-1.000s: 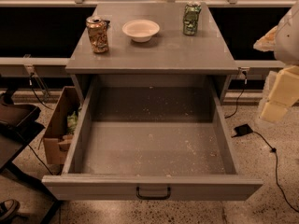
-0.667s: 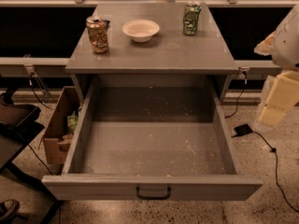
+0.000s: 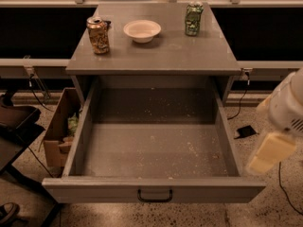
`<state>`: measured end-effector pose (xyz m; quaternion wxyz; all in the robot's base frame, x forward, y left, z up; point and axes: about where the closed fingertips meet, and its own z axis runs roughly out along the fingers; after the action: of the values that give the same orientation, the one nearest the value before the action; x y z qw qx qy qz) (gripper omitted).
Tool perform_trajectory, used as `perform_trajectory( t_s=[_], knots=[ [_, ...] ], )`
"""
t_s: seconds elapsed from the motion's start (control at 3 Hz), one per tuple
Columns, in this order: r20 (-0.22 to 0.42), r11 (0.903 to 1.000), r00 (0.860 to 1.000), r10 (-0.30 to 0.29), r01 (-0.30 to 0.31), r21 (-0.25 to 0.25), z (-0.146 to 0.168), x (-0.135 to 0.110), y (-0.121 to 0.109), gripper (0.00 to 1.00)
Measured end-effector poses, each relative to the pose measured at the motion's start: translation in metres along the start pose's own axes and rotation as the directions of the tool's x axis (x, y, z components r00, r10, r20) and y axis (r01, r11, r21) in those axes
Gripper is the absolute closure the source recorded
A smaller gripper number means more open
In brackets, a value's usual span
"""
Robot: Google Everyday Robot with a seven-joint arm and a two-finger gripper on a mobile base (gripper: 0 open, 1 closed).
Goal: Close top drawer
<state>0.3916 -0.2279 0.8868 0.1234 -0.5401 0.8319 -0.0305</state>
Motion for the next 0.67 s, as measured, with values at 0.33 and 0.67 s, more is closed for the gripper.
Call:
perform_trajectory(
  t_s=[0.33,0.67],
  knots=[
    [-0.060,0.9933,0.993,0.101,-0.104,-0.050,0.056,0.033,0.045,0.43],
    [-0.126,0.9723,0.974,0.188,-0.203,-0.117,0.105,0.068,0.100,0.66]
  ],
)
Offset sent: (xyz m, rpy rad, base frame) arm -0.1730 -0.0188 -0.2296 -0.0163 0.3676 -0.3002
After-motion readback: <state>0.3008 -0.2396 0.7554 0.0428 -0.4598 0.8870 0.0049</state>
